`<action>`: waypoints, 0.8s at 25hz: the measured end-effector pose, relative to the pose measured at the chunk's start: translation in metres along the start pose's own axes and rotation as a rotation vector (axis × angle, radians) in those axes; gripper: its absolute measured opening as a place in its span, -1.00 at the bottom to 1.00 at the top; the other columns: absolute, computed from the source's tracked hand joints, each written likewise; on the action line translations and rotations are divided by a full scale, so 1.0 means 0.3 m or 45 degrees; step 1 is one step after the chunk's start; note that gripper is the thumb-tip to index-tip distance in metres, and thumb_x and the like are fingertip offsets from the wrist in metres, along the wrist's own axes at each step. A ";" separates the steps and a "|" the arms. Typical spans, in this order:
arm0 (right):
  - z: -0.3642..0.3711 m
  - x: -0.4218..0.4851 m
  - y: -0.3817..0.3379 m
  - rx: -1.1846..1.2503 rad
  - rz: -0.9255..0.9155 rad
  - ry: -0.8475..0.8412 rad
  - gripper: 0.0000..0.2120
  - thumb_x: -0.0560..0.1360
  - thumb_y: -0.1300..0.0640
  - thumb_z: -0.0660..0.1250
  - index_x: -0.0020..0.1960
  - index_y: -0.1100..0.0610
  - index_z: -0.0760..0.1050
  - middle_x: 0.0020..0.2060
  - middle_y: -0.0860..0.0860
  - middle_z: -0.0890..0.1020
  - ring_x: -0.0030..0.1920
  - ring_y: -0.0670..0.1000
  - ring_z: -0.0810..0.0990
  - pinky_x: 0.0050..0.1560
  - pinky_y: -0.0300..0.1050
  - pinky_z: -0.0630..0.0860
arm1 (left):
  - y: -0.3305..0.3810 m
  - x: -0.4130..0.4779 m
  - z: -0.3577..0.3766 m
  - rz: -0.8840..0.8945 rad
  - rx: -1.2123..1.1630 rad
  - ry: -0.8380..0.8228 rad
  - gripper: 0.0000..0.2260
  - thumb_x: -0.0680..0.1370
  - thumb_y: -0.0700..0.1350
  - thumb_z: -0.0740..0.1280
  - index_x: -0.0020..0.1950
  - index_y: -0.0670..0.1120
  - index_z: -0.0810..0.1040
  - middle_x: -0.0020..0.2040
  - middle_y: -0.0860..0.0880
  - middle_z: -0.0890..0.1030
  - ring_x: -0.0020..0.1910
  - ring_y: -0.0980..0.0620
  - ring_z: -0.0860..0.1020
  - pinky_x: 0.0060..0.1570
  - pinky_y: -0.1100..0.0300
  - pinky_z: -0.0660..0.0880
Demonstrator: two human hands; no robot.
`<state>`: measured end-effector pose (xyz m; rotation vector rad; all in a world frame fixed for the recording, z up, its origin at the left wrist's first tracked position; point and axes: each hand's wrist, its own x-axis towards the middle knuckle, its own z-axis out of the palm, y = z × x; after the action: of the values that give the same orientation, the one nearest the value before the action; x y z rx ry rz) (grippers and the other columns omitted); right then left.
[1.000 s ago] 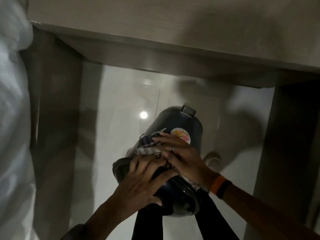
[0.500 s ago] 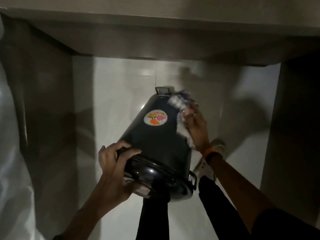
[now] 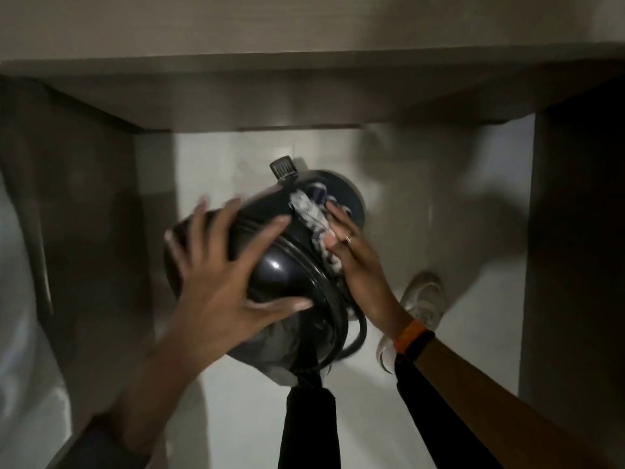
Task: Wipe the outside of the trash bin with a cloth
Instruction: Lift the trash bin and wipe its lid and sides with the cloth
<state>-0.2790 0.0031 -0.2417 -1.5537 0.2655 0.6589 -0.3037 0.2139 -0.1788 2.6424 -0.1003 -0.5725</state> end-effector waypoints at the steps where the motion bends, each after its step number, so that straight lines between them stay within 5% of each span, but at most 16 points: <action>1: -0.004 0.034 -0.008 0.013 0.020 0.015 -0.62 0.72 0.18 0.24 0.42 -0.21 0.42 0.59 -0.14 0.38 0.57 -0.24 0.33 0.56 -0.41 0.26 | 0.052 0.054 0.022 0.144 0.208 0.099 -0.24 0.42 0.61 0.15 0.47 0.19 0.46 0.51 -0.17 0.40 0.58 -0.30 0.24 0.48 -0.56 -0.03; 3: -0.019 0.079 -0.011 0.095 0.042 0.022 -0.62 0.71 0.23 0.25 0.49 0.02 0.45 0.58 -0.01 0.43 0.58 -0.10 0.37 0.58 -0.30 0.31 | 0.128 0.153 0.045 0.295 0.329 0.276 -0.42 0.56 0.45 0.20 0.20 0.01 0.66 0.19 -0.16 0.60 0.28 -0.25 0.52 0.41 -0.39 0.26; 6: -0.075 0.113 -0.022 0.098 0.077 0.007 -0.60 0.71 0.25 0.20 0.54 0.20 0.39 0.59 0.13 0.40 0.62 0.08 0.35 0.68 0.09 0.25 | 0.158 0.243 0.029 0.274 0.190 0.419 -0.54 0.57 0.33 0.29 -0.09 -0.07 0.66 -0.07 -0.06 0.63 0.03 -0.14 0.55 0.17 -0.13 0.33; 9: -0.119 0.092 -0.022 -0.050 0.131 0.127 -0.60 0.74 0.28 0.15 0.57 0.18 0.34 0.67 0.06 0.23 0.69 0.02 0.17 0.72 0.02 0.09 | 0.157 0.209 0.023 0.181 -0.047 0.434 -0.60 0.50 0.24 0.38 -0.31 -0.06 0.56 -0.20 0.03 0.61 -0.05 -0.08 0.53 0.12 -0.02 0.24; 11: -0.105 -0.024 -0.013 -0.084 0.019 0.159 -0.59 0.74 0.26 0.17 0.53 -0.02 0.38 0.69 -0.03 0.18 0.70 -0.08 0.07 0.72 -0.07 0.08 | 0.162 0.159 0.028 0.073 -0.164 0.437 -0.56 0.46 0.25 0.40 -0.40 -0.07 0.49 -0.31 0.09 0.52 -0.14 -0.04 0.50 0.09 0.06 0.18; 15: -0.073 -0.251 0.011 -0.226 -0.355 -0.043 -0.62 0.71 0.05 0.18 0.46 -0.28 0.42 0.66 -0.15 0.27 0.72 -0.06 0.06 0.70 -0.17 0.07 | 0.143 0.119 0.043 -0.090 -0.467 0.397 -0.56 0.45 0.23 0.44 -0.45 -0.02 0.42 -0.43 0.18 0.44 -0.27 0.16 0.42 -0.02 -0.16 0.40; 18: -0.153 -0.063 0.056 -0.503 -0.407 0.027 -0.63 0.69 0.09 0.20 0.48 -0.06 0.43 0.63 0.04 0.36 0.69 0.11 0.19 0.70 0.11 0.16 | 0.122 0.111 0.075 -0.159 -0.691 0.333 -0.57 0.42 0.24 0.48 -0.46 0.10 0.35 -0.43 0.10 0.49 -0.29 0.20 0.42 -0.02 -0.27 0.46; 20: -0.218 0.166 0.075 -0.356 -0.116 0.255 -0.64 0.71 0.21 0.24 0.50 0.18 0.45 0.58 0.17 0.42 0.63 0.18 0.32 0.66 0.18 0.24 | 0.125 0.112 0.107 -0.216 -0.715 0.344 -0.56 0.42 0.23 0.49 -0.47 0.13 0.32 -0.45 0.13 0.49 -0.29 0.17 0.42 0.00 -0.22 0.46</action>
<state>-0.2351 -0.0516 -0.2900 -1.8933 0.2585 0.4832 -0.2853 0.1620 -0.2018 2.1575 0.3231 -0.2399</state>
